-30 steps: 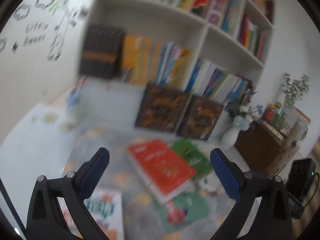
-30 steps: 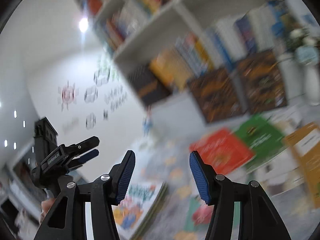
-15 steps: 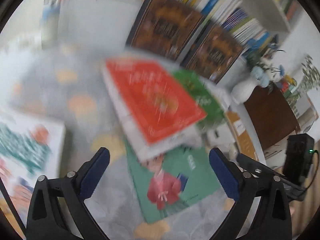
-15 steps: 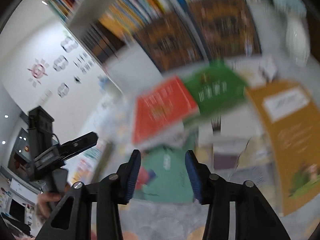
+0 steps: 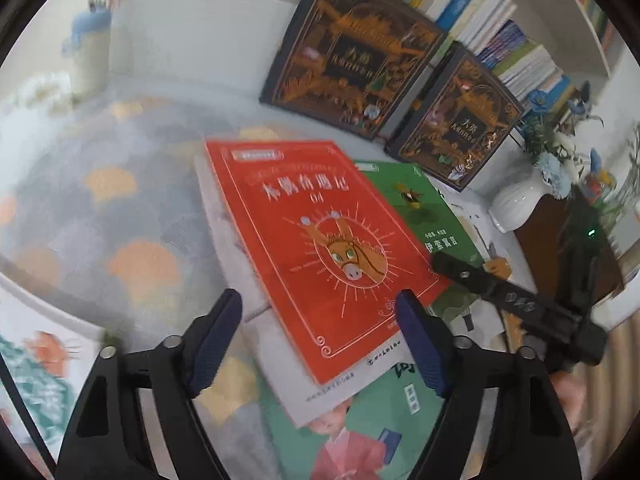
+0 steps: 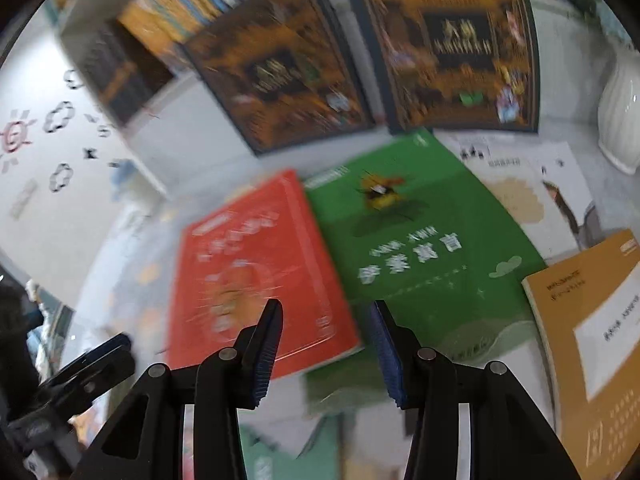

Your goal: Organize books

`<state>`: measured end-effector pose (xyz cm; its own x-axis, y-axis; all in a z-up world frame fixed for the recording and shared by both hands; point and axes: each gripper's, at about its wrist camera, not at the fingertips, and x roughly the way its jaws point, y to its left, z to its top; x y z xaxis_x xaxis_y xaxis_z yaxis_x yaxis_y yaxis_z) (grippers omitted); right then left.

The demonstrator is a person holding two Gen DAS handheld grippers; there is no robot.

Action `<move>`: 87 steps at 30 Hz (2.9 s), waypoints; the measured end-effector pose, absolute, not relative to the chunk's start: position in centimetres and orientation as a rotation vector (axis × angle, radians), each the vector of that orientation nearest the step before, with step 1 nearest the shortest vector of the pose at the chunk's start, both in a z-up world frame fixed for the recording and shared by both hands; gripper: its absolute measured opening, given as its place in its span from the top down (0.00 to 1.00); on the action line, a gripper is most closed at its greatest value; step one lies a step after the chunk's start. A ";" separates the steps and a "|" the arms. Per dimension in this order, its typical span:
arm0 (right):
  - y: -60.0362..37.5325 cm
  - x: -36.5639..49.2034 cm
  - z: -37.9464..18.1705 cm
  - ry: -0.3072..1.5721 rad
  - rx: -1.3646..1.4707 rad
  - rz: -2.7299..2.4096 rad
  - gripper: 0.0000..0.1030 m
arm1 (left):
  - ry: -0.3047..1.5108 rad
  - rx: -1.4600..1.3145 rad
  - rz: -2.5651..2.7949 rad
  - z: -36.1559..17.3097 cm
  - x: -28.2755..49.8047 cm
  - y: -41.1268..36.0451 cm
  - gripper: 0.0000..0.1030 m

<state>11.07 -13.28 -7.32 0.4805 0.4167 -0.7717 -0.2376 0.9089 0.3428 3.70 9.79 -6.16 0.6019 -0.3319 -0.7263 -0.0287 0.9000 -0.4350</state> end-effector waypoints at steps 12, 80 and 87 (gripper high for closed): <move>-14.2 7.9 -7.3 1.045 0.216 0.508 0.58 | 0.988 -0.280 -0.235 -6.6 2.4 7.5 0.41; -17.9 -10.3 -12.3 1.212 0.423 0.905 0.89 | 1.081 0.075 -0.405 -9.7 -13.5 4.7 0.01; -17.9 -10.1 -12.3 1.218 0.429 0.905 0.89 | 1.130 0.071 -0.352 -9.8 -13.0 4.1 0.00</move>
